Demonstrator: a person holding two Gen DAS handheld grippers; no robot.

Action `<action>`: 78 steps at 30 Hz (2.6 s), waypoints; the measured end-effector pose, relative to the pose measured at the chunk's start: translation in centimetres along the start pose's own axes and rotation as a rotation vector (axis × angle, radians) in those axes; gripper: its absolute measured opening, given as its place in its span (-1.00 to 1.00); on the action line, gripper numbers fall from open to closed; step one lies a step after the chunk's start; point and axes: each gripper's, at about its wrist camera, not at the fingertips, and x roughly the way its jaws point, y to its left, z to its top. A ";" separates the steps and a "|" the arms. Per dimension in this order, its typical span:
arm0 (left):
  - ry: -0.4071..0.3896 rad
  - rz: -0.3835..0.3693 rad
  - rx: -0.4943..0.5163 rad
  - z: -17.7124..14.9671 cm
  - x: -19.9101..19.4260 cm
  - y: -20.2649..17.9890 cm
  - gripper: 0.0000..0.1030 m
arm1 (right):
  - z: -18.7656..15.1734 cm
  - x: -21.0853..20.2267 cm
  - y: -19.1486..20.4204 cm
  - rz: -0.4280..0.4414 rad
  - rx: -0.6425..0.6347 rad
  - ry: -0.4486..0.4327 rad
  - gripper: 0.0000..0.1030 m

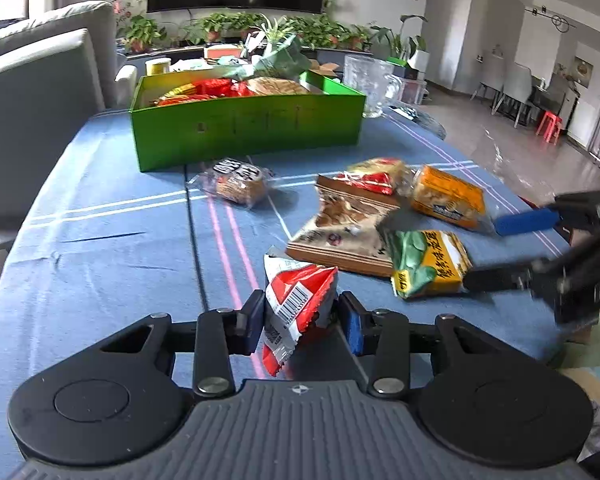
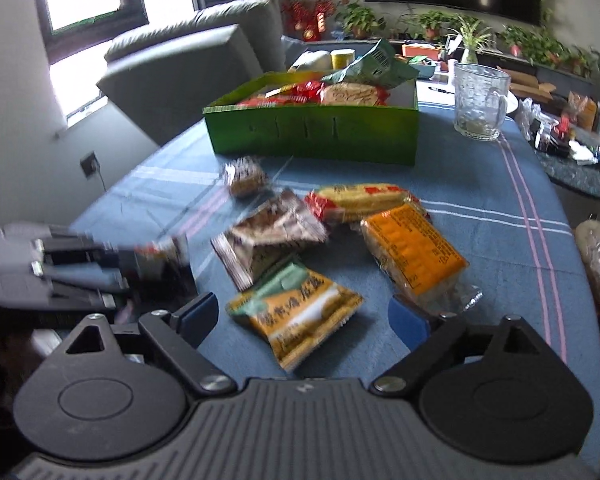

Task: Organize snacks
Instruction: 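Grasp the red-and-white bag with the left gripper while the right grasps the yellow bean bag, then lift the yellow bean bag with the right gripper toward the green box while the left holds its bag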

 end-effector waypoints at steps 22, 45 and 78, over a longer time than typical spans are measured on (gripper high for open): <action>0.001 0.083 -0.045 -0.1 0.1 2.3 0.17 | 0.1 4.7 1.2 -0.059 -0.120 0.056 0.53; -0.020 0.033 -0.036 0.6 0.7 1.1 -0.24 | 1.1 2.5 2.2 0.025 -0.090 -0.032 0.51; -0.123 0.030 -0.055 7.3 1.7 4.0 -0.25 | 8.9 3.3 0.2 0.029 0.079 -0.184 0.52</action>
